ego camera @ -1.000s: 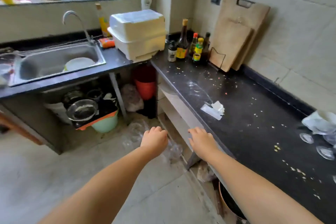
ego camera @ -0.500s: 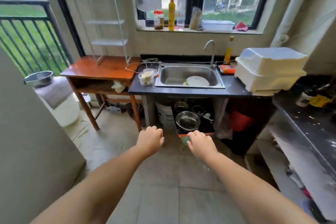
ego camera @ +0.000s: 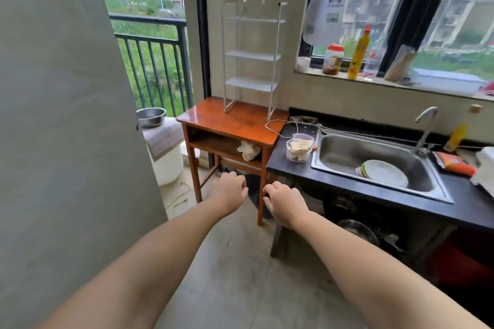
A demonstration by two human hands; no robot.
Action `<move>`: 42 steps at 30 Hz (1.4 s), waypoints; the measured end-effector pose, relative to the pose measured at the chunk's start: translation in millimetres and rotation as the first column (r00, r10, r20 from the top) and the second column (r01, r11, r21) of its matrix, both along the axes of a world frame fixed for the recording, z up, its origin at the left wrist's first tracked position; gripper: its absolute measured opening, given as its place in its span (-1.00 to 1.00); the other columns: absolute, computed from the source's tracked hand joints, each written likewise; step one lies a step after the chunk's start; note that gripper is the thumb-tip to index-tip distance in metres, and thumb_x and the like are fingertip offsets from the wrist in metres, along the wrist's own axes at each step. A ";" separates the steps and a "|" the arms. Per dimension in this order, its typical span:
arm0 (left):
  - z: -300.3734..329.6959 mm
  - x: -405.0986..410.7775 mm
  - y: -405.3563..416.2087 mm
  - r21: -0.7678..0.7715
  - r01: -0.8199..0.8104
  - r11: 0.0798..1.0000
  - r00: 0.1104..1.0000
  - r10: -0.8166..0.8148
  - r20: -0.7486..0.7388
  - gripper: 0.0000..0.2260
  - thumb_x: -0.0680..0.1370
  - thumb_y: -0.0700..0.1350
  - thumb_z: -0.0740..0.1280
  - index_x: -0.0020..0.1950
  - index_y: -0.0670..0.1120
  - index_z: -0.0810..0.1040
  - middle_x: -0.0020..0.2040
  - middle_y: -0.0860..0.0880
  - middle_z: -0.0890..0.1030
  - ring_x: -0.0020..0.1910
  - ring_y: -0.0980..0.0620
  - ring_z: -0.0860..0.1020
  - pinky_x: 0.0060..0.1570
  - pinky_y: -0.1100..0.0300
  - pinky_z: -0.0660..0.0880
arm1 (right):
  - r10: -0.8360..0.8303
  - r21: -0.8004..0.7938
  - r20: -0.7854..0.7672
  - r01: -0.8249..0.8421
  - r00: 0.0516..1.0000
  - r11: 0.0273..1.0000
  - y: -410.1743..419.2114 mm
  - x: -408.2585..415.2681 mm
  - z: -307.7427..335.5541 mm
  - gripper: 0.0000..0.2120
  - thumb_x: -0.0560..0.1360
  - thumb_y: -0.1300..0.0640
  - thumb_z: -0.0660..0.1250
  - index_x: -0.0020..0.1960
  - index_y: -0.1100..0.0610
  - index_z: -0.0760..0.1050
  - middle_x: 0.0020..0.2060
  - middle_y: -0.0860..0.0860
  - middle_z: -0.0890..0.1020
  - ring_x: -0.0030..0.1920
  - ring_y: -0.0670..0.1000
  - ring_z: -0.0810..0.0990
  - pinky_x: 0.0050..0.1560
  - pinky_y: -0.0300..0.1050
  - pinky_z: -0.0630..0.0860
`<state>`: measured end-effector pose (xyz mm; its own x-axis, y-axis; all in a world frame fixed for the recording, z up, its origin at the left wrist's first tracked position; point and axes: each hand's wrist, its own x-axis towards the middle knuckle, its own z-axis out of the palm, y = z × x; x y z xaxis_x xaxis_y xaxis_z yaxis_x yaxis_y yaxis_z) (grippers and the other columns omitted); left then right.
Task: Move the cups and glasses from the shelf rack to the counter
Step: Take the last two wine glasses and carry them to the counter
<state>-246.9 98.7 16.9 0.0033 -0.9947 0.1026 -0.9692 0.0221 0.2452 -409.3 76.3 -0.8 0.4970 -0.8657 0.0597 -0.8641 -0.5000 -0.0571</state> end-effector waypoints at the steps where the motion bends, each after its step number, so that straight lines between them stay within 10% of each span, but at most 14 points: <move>1: 0.8 8.5 -18.0 -0.010 0.000 1.000 1.000 0.000 0.002 -0.76 0.60 0.01 0.17 0.09 -0.07 0.56 0.05 -0.06 0.57 0.05 -0.05 0.54 0.07 0.04 0.51 | 0.008 -0.013 0.003 -0.007 1.000 1.000 -19.0 10.1 1.9 -0.69 0.61 0.00 0.10 0.28 0.10 0.41 0.16 0.07 0.54 0.12 0.12 0.56 0.07 0.02 0.49; 25: 128.0 178.5 -485.5 -0.198 0.010 0.980 0.990 -0.038 -0.135 -0.74 0.56 -0.04 0.18 0.07 -0.12 0.59 0.11 -0.11 0.57 0.14 -0.13 0.50 0.15 0.00 0.46 | -0.100 -0.215 0.254 0.157 0.962 0.964 -497.6 193.4 140.7 -0.69 0.62 0.07 0.08 0.28 0.15 0.41 0.22 0.12 0.50 0.15 0.20 0.54 0.10 0.03 0.45; 31: 186.9 212.1 -601.6 -0.237 0.079 0.968 0.943 -0.149 -0.296 -0.77 0.54 -0.08 0.22 -0.11 -0.18 0.61 -0.07 -0.18 0.64 -0.05 -0.19 0.59 -0.01 0.05 0.56 | -0.150 -0.244 0.372 0.252 0.916 0.937 -598.3 225.0 187.7 -0.72 0.61 0.08 0.08 0.20 0.16 0.45 0.15 0.14 0.51 0.09 0.21 0.54 0.08 0.03 0.47; 35: 241.1 215.7 -670.6 -0.308 0.118 0.944 0.900 -0.233 -0.369 -0.64 0.53 -0.19 0.21 -0.46 -0.08 0.25 -0.45 -0.09 0.35 -0.30 -0.12 0.35 -0.28 0.15 0.27 | -0.156 -0.338 0.436 0.322 0.886 0.884 -656.0 233.8 238.2 -0.74 0.61 0.08 0.08 0.13 0.17 0.47 0.11 0.13 0.52 0.06 0.19 0.54 0.05 0.06 0.51; 42: 290.9 206.0 -763.0 -0.377 0.062 0.924 0.796 -0.274 -0.539 -0.83 0.54 -0.21 0.21 -0.15 -0.17 0.57 -0.19 -0.19 0.56 -0.16 -0.11 0.49 -0.15 0.17 0.42 | -0.193 -0.413 0.495 0.425 0.847 0.805 -740.4 222.1 302.8 -0.75 0.58 0.10 0.13 0.12 0.18 0.51 0.14 0.14 0.52 0.09 0.22 0.54 0.04 0.00 0.47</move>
<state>-40.9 -664.3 307.9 0.0023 -0.8926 0.4507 -0.6231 0.3513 0.6988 -187.1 -664.1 302.0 0.0337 -0.7599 0.6492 -0.9262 -0.2679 -0.2654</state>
